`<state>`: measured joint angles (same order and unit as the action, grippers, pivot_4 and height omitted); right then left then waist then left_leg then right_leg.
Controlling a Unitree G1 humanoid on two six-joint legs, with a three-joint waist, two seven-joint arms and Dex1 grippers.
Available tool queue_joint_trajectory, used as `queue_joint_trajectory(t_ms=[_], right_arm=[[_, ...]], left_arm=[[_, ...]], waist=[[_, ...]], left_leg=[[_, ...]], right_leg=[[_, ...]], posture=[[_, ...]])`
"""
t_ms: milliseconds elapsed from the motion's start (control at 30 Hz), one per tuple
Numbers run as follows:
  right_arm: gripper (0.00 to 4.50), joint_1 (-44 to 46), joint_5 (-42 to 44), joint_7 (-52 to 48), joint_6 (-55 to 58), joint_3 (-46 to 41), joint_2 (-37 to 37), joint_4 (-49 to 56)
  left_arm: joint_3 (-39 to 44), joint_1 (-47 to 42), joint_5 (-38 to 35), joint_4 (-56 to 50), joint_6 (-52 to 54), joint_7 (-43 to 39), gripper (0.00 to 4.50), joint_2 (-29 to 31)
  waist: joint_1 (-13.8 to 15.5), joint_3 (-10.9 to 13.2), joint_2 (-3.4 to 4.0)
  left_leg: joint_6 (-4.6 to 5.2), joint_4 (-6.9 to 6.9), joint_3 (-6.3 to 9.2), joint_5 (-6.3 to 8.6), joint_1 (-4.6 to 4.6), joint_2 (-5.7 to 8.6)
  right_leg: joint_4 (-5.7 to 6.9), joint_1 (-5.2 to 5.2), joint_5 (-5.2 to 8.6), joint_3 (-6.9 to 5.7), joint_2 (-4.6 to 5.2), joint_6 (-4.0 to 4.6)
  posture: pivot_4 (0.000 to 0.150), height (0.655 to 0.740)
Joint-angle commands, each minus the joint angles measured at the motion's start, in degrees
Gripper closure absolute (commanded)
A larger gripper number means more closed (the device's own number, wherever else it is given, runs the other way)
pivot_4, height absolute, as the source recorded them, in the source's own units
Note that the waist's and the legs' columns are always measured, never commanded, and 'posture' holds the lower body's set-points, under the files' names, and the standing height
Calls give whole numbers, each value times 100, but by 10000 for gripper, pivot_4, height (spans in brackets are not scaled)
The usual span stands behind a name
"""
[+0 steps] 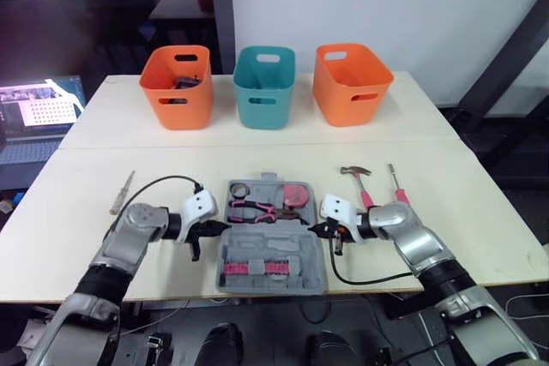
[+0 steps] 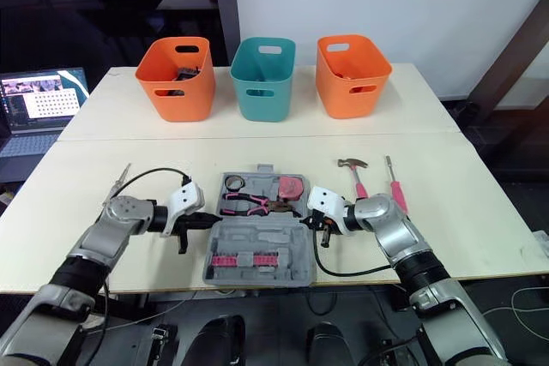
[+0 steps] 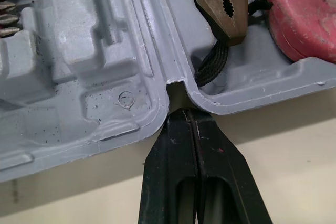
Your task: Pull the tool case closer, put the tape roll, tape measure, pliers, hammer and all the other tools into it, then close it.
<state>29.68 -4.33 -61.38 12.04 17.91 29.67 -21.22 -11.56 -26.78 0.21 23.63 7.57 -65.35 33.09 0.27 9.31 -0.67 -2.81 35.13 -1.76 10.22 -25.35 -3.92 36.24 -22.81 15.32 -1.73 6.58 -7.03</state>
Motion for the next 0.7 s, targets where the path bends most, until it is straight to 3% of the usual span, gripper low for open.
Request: queue_joint_trajectory(t_ms=[33, 367, 700], right_arm=[[45000, 319, -73, 81, -170, 96, -221, -318], [45000, 911, -159, 251, -456, 0, -509, -1175], [45000, 894, -171, 376, -461, -50, -626, -1268]], left_arm=[[-210, -198, 171, 165, -410, 51, 44438, -113], [-288, -1042, 709, 1279, -845, 636, 44438, -383], [-311, -1091, 740, 1316, -757, 580, 44438, -536]], waist=[[-21, 0, 0], [-1, 0, 0], [-4, 0, 0]], left_leg=[[0, 0, 0, 0, 1, 0], [1, 3, 1, -1, 4, 0], [1, 3, 1, -1, 4, 0]], right_leg=[[0, 0, 0, 0, 0, 0], [2, 5, -1, 0, -2, -1], [5, 6, -2, 0, -2, -3]], posture=[[1500, 7400], [1500, 7400], [1500, 7400]])
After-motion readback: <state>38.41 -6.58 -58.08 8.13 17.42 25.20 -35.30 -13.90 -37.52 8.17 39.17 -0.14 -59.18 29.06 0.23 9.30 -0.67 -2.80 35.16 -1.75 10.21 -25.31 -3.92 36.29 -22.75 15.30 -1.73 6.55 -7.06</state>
